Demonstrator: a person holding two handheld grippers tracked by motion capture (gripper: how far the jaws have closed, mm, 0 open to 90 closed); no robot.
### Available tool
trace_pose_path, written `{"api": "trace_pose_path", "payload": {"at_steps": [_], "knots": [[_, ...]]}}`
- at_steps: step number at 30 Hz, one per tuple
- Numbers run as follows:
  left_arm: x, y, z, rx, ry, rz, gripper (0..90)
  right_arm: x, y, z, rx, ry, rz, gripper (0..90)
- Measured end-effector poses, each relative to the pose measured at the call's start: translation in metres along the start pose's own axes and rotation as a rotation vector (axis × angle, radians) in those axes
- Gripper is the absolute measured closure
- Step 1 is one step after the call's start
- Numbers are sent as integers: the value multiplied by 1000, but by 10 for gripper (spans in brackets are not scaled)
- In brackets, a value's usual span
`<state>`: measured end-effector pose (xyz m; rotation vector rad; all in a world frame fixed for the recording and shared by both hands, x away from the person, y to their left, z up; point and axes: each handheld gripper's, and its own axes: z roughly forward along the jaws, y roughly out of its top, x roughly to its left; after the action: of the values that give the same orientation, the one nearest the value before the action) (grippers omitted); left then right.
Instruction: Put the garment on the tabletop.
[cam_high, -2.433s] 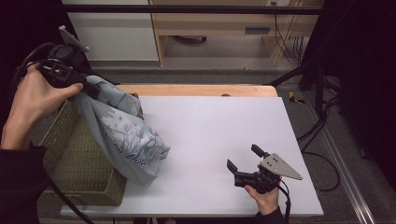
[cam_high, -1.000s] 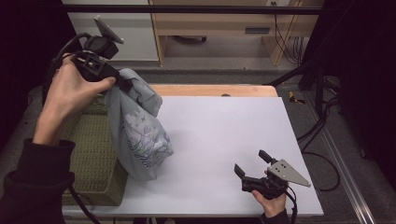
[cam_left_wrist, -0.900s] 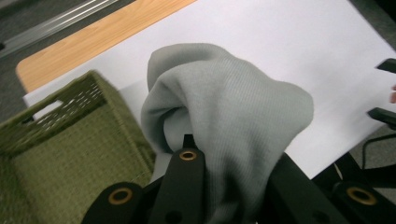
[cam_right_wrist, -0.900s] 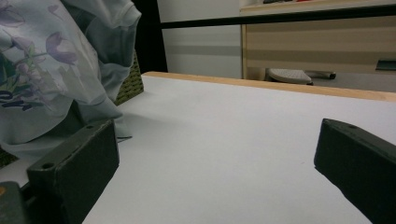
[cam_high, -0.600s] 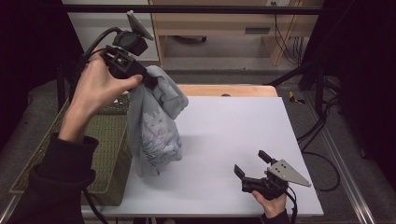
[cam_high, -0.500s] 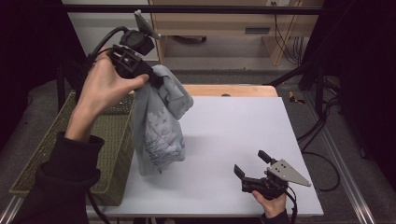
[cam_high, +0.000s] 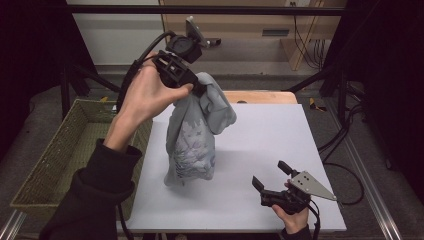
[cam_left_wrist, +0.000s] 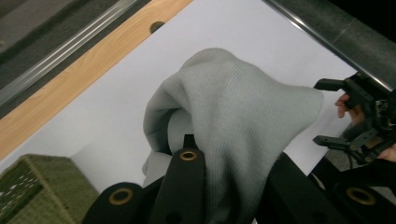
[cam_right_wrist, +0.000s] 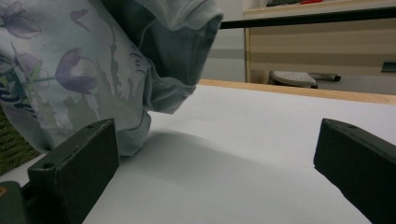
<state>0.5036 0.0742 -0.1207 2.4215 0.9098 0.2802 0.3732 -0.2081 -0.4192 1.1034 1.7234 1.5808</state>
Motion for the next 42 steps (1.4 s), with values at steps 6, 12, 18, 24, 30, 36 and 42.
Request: {"api": "trace_pose_path", "payload": {"at_steps": [6, 12, 18, 24, 30, 36, 42], "knots": [[-3, 1, 27, 24, -4, 23, 842, 0, 0, 1, -12, 7, 9, 6], [1, -6, 54, 37, -29, 22, 842, -2, -2, 0, -6, 10, -22, 6], [6, -19, 77, 47, -54, 26, 842, 1, -1, 1, -10, 12, 4, 6], [9, -34, 103, 50, -70, 20, 841, -1, 0, -1, -6, 10, -4, 6], [10, -47, 125, 74, -71, 18, 839, -2, 2, -3, -20, 9, 0, 6], [13, -59, 149, 88, -84, 17, 838, -1, 2, -4, -19, 7, 7, 6], [15, -70, 171, 95, -108, -1, 837, -3, 2, -4, -17, 1, 15, 6]]}}
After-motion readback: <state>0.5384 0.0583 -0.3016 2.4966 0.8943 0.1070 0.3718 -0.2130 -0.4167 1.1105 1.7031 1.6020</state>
